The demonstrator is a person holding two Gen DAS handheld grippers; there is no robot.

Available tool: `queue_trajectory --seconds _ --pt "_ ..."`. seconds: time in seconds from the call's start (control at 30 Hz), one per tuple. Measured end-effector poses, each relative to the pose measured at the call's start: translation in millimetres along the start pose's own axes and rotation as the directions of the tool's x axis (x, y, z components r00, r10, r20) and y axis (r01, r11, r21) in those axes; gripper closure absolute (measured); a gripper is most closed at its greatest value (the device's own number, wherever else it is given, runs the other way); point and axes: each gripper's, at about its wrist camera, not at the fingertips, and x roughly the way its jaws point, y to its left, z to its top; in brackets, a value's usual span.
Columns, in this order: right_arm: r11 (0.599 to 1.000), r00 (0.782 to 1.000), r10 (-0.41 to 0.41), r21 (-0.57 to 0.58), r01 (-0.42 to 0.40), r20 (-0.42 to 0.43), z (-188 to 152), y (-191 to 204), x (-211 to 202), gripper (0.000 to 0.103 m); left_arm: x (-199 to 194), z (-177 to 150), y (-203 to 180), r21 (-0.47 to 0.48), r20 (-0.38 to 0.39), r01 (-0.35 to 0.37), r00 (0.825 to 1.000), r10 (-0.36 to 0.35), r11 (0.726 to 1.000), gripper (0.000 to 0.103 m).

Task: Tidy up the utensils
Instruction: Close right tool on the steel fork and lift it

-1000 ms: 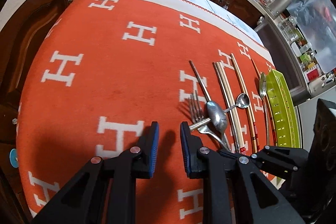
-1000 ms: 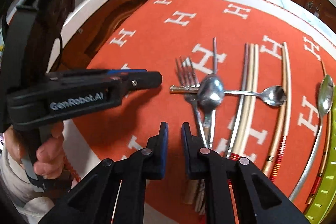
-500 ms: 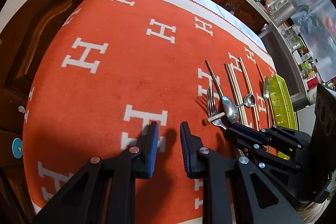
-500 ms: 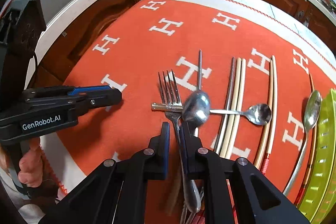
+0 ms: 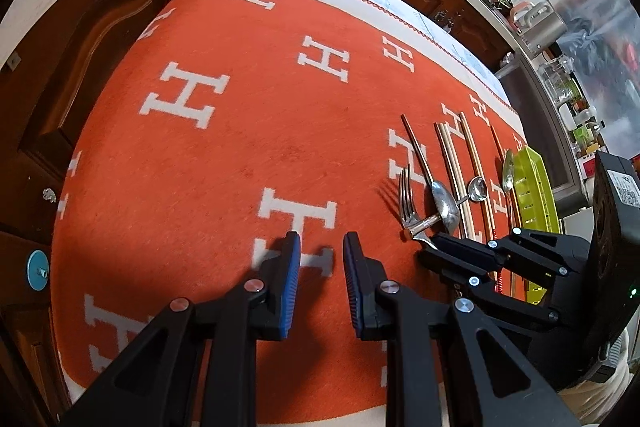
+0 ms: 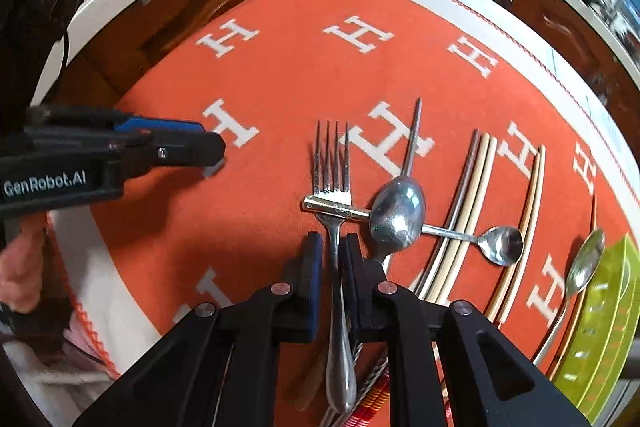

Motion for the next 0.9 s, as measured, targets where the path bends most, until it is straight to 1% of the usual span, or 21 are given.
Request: queue_trajectory --seconds 0.03,0.1,0.17,0.2,0.23,0.3,0.37,0.47,0.6,0.7,0.9 --pt "1.0 1.0 0.0 0.0 0.0 0.001 0 1 0 0.098 0 0 0 -0.001 0.0 -0.001 1.0 0.001 1.0 0.084" --pt "1.0 1.0 0.012 0.018 -0.012 -0.002 -1 1 -1 0.099 -1 -1 0 -0.003 0.001 -0.003 1.0 0.003 1.0 0.084" --pt "0.994 0.997 0.079 0.069 -0.079 -0.004 -2 -2 -2 0.099 -5 -2 0 -0.001 0.003 -0.005 1.0 0.005 1.0 0.084" --pt "0.986 0.991 0.133 0.101 -0.132 -0.004 -4 -4 -4 0.099 -8 -2 -1 0.003 0.006 -0.007 1.0 0.007 1.0 0.084" --pt "0.98 0.986 0.164 0.118 -0.162 -0.004 -5 -4 -4 0.099 -10 -3 -2 0.007 0.009 -0.01 1.0 0.01 1.0 0.084" --pt "0.957 0.97 0.241 0.163 -0.239 0.006 -9 -4 -9 0.099 -16 -3 -5 0.016 0.018 -0.016 1.0 0.016 1.0 0.084" --pt "0.935 0.953 0.301 0.192 -0.299 0.022 -13 -4 -15 0.099 -23 -4 -8 0.023 0.028 -0.019 0.999 0.019 1.0 0.084" --pt "0.911 0.935 0.35 0.216 -0.352 0.052 -20 -2 -28 0.099 -33 -5 -12 0.027 0.041 -0.018 0.999 0.017 0.999 0.084" --pt "0.891 0.924 0.366 0.247 -0.382 0.108 -30 -9 -52 0.099 -43 -7 -21 0.045 0.052 -0.004 0.999 0.002 0.999 0.084" --pt "0.88 0.922 0.349 0.28 -0.384 0.167 -40 -22 -75 0.099 -44 -8 -33 0.072 0.042 0.016 0.999 -0.019 0.997 0.084" --pt "0.847 0.914 0.296 0.367 -0.385 0.276 -72 -62 -115 0.099 -26 -15 -70 0.134 -0.039 0.079 0.996 -0.074 0.988 0.084"
